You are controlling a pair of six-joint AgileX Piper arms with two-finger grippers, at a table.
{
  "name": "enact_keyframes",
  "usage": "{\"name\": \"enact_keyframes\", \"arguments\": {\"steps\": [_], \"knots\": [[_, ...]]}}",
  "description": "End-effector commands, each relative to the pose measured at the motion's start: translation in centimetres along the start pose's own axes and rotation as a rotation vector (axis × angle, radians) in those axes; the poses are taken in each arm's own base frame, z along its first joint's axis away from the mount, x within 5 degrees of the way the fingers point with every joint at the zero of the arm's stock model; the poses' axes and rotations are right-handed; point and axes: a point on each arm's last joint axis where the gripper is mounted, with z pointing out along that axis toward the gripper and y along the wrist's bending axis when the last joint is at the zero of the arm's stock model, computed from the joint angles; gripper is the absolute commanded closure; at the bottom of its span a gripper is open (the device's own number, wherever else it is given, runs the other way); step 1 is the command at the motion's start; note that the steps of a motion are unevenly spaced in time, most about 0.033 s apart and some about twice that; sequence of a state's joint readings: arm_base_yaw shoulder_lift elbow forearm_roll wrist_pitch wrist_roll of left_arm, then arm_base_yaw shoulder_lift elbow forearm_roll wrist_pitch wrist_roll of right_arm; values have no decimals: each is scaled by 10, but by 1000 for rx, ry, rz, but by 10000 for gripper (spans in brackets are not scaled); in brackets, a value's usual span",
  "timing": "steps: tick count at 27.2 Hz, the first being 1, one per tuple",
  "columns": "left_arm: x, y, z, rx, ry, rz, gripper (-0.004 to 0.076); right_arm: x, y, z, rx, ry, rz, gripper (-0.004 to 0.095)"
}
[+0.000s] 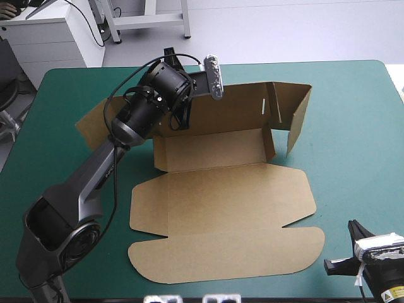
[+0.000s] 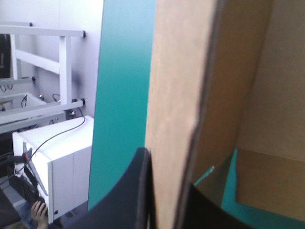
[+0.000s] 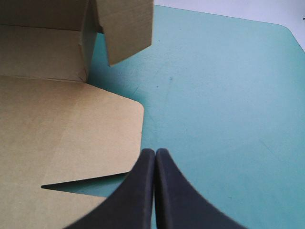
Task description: Fold the box
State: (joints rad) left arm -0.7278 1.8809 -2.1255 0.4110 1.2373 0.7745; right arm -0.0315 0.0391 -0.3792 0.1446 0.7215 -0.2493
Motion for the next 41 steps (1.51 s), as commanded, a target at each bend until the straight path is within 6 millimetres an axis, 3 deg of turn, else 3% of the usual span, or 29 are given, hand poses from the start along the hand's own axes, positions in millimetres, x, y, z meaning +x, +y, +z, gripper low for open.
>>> {"name": "enact_keyframes", "arguments": {"steps": [1,4,11,16,22,27,32,34,38,41], "knots": [[-2,-2,-40,-38,-116,-1,732,-13,-2,-2,15,-82,-4,928],[0,-17,-44,-13,-149,22,732,-13,-2,-2,15,-82,-4,928],[31,-51,-53,-96,-184,48,732,-13,-2,-2,15,-82,-4,928],[48,-82,-35,-168,-216,95,732,-13,-2,-2,15,-82,-4,928],[57,-112,1,-319,-234,228,732,-13,-2,-2,15,-82,-4,928],[58,-120,21,-362,-195,228,732,-13,-2,-2,15,-82,-4,928],[57,-120,24,-367,-181,232,732,-15,-2,-3,17,-91,-2,926],[59,-120,25,-366,-165,225,732,-21,-3,-6,16,-110,16,926],[60,-120,25,-367,-156,224,732,-51,-6,-10,12,-127,43,926],[60,-120,25,-370,-156,227,732,-99,-11,5,-33,-67,74,926]]}}
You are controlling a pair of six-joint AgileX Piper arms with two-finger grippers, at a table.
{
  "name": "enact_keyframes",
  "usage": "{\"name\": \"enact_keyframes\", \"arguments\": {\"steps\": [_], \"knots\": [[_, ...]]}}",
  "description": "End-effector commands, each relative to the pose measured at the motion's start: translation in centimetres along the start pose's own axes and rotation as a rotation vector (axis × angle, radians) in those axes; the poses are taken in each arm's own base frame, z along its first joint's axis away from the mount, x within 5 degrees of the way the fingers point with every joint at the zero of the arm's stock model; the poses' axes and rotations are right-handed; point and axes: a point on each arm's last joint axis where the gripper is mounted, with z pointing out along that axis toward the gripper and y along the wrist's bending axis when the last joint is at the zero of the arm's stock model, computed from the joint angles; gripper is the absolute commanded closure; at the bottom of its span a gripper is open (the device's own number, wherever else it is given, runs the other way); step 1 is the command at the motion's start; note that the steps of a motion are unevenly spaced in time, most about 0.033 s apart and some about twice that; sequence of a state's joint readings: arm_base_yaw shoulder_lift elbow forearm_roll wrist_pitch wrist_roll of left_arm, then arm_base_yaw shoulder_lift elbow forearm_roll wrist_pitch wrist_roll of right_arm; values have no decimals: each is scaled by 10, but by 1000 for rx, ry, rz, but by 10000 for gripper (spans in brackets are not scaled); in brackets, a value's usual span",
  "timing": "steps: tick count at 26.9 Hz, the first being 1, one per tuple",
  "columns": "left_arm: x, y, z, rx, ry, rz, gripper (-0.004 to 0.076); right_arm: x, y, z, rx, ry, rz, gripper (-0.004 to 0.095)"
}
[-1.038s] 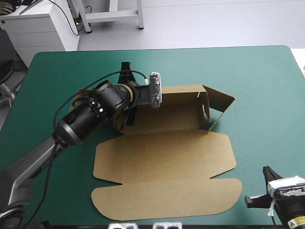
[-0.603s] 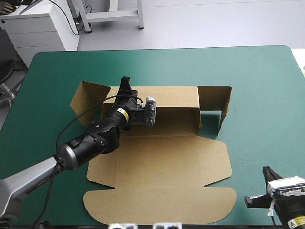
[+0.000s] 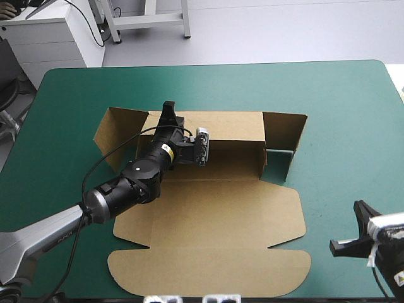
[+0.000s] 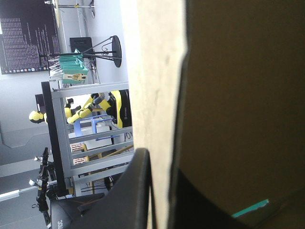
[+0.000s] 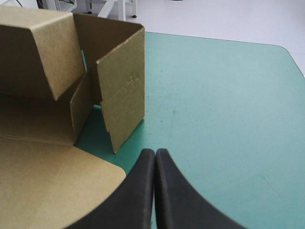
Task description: Fold the box
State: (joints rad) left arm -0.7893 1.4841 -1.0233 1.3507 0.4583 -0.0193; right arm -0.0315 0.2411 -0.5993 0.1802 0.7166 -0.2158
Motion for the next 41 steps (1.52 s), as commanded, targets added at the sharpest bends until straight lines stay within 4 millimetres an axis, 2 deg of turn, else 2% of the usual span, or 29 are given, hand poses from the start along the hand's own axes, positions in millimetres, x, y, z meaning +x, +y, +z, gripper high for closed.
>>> {"name": "enact_keyframes", "arguments": {"steps": [1,2,3,4,6,8,11,13,14,15,17,21,26,30,36,41], "knots": [[2,8,-7,-26,9,-30,732,-44,-4,18,-23,-10,17,926],[2,8,-7,-26,9,-30,732,-63,-5,34,-43,36,11,926],[2,8,-7,-26,9,-30,732,-73,-6,40,-48,42,6,926],[2,8,-7,-27,9,-28,732,-88,-9,56,-53,66,1,926],[2,9,-7,-33,9,-18,732,-105,-13,77,-57,95,-9,926],[2,10,-7,-44,10,5,732,-124,-17,108,-69,141,-9,926],[1,10,-7,-43,3,3,732,-137,-19,141,-104,194,-22,926],[1,10,-7,-43,-1,3,732,-143,-22,178,-136,237,-17,926],[1,10,-7,-43,-3,3,732,-146,-22,186,-142,240,-15,926],[1,10,-7,-42,-3,3,732,-146,-23,195,-143,250,-13,926],[1,9,-6,-39,0,4,732,-147,-27,226,-147,285,-7,926],[1,10,-6,-42,-1,-2,731,-140,-28,260,-170,336,-25,925],[-3,28,-10,-73,-18,-55,731,-130,-18,283,-217,364,-25,926],[1,34,-7,-42,-13,-64,731,-125,-6,290,-255,384,-40,925],[15,33,2,27,23,-100,731,-117,4,285,-304,468,-54,920],[15,32,2,32,18,-77,731,-105,6,275,-328,540,-60,920]]}}
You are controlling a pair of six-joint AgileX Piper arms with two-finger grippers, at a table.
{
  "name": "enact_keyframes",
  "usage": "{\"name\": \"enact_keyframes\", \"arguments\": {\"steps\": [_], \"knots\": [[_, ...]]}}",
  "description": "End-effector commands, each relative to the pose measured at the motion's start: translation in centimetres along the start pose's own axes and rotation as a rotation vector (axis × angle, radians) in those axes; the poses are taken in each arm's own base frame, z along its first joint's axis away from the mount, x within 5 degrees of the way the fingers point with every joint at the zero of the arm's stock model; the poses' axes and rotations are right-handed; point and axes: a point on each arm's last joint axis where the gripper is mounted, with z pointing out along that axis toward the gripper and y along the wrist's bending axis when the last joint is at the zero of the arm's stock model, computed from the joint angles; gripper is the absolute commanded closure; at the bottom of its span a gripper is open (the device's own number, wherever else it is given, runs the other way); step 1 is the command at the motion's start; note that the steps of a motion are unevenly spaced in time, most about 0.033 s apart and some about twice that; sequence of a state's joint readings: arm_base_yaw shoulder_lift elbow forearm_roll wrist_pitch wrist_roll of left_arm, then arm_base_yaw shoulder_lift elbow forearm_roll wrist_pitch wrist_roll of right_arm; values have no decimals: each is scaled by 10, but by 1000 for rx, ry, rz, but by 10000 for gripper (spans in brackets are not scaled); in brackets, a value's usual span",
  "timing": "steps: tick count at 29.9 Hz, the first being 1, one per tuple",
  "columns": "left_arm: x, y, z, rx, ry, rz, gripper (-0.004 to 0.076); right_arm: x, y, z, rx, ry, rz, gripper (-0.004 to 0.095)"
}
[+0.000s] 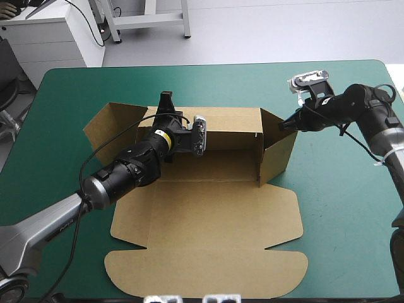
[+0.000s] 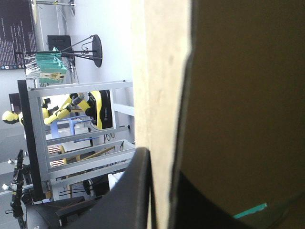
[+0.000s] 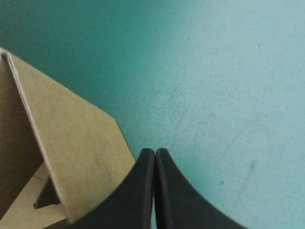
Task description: Fold the box
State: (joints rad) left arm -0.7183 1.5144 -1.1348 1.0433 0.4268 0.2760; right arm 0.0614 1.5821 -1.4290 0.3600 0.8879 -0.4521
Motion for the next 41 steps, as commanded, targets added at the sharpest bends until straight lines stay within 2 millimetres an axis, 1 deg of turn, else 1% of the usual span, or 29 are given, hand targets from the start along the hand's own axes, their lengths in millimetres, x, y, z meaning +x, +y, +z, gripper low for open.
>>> {"name": "enact_keyframes", "arguments": {"steps": [1,6,9,13,16,19,25,26,28,31,32,34,35,37,39,41], "knots": [[4,10,-8,-19,18,-30,731,0,10,-27,0,-79,-10,920],[4,6,-3,-5,23,-22,731,22,24,-38,-51,-122,-30,919],[2,4,1,3,18,-18,731,35,29,-40,-60,-168,-28,920],[1,3,2,6,12,-18,731,50,34,-30,-116,-167,-38,920],[1,3,2,7,13,-21,731,53,39,-26,-167,-197,-55,920],[1,4,2,6,12,-24,731,51,41,-27,-187,-229,-72,919],[1,4,2,5,14,-20,731,56,46,-28,-238,-193,-142,918],[1,4,2,5,14,-20,731,57,47,-28,-250,-185,-167,904],[1,4,2,5,14,-20,731,59,49,-28,-265,-174,-194,830],[1,4,2,5,14,-20,731,60,51,-29,-285,-160,-213,636],[1,4,2,5,14,-20,731,61,51,-29,-295,-153,-220,546],[1,4,2,5,14,-20,731,60,52,-30,-295,-158,-248,456],[1,4,2,5,14,-20,731,60,51,-30,-289,-163,-254,434],[1,4,2,6,12,-23,731,58,51,-30,-277,-174,-255,442],[1,3,2,9,11,-39,731,56,57,-28,-271,-186,-277,442],[1,5,2,18,15,-73,731,54,67,-25,-260,-196,-323,445]]}}
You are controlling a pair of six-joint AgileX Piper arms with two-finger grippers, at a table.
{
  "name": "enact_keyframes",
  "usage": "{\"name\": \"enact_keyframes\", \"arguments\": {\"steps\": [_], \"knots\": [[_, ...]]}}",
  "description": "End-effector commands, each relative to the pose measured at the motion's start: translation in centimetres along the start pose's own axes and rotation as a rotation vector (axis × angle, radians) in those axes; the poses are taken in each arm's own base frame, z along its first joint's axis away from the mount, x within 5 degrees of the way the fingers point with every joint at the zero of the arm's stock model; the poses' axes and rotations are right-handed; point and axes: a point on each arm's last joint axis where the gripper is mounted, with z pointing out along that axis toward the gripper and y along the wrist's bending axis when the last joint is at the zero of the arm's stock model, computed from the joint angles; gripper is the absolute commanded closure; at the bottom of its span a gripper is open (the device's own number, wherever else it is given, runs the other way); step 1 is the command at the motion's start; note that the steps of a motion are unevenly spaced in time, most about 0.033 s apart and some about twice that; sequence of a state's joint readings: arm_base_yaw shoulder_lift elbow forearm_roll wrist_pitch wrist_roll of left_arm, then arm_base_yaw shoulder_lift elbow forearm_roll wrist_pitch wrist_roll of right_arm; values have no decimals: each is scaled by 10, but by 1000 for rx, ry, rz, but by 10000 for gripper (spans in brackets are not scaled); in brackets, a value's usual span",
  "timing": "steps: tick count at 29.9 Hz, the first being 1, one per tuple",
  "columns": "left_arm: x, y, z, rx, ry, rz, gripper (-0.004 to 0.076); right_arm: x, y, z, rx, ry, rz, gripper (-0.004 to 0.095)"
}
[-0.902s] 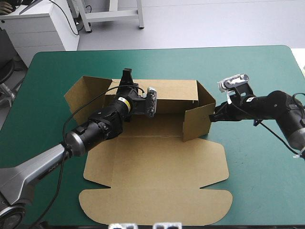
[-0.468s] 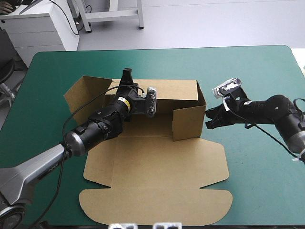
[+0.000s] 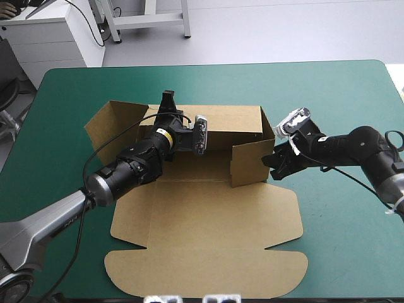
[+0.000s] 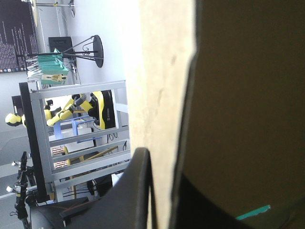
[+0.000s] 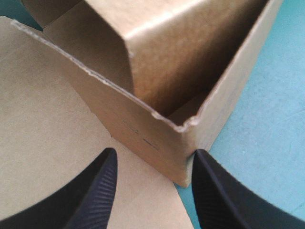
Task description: Fold the box
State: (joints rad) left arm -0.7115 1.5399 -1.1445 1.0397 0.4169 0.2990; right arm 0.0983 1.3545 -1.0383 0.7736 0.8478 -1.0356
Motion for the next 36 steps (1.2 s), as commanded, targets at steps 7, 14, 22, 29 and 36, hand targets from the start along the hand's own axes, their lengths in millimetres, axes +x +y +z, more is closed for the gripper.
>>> {"name": "enact_keyframes", "arguments": {"steps": [7,14,22,29,36], "knots": [[-1,19,-8,9,23,-180,731,-30,27,13,176,-112,-28,455],[4,14,-9,79,73,-102,731,-39,28,16,238,-197,3,460],[1,7,-9,157,49,-78,732,-40,19,24,295,-225,88,464],[-1,8,-9,144,28,-89,732,-34,24,47,251,-139,90,589],[-1,8,-9,145,26,-104,732,-30,36,60,220,-88,57,701]]}}
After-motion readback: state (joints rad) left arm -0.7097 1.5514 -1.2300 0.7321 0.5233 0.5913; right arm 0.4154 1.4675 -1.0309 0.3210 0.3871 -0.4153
